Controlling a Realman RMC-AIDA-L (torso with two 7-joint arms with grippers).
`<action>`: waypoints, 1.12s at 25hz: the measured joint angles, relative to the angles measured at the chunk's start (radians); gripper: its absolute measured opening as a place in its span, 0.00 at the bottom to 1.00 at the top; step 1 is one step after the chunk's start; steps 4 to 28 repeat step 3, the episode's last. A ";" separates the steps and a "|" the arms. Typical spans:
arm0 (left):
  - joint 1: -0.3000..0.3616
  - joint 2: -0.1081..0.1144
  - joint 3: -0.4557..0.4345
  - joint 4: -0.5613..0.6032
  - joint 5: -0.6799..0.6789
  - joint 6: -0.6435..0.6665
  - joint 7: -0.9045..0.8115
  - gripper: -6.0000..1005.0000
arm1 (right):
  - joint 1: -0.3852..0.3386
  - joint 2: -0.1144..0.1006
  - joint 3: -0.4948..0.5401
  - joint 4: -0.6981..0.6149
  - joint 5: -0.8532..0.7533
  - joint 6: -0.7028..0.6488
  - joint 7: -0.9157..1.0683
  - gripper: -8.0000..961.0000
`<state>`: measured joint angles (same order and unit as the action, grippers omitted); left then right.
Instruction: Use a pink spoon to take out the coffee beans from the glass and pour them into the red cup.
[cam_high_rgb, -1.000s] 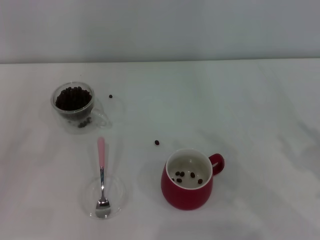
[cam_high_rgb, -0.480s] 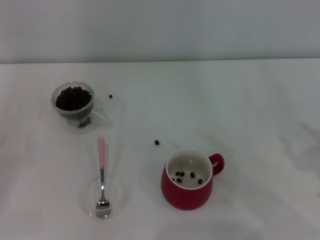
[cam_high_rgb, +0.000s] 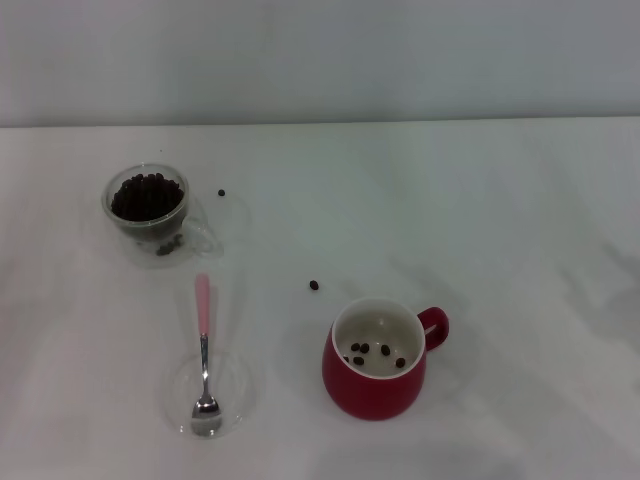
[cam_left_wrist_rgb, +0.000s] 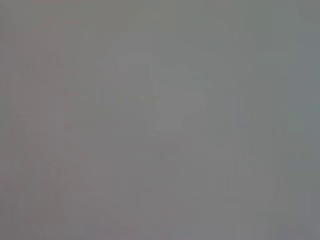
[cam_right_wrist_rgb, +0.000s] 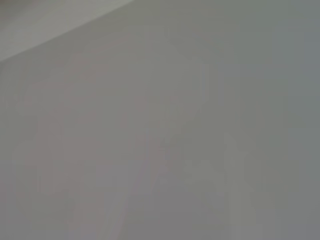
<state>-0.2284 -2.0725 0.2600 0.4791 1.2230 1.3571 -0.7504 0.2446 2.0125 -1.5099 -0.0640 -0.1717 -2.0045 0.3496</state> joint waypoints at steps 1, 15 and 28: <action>-0.004 0.000 0.000 -0.008 -0.005 0.000 0.015 0.64 | 0.000 0.000 0.000 0.000 0.000 0.000 0.000 0.75; -0.009 0.001 0.001 -0.015 -0.008 -0.001 0.037 0.64 | 0.001 0.000 0.000 0.002 0.000 0.001 0.000 0.75; -0.009 0.001 0.001 -0.015 -0.008 -0.001 0.037 0.64 | 0.001 0.000 0.000 0.002 0.000 0.001 0.000 0.75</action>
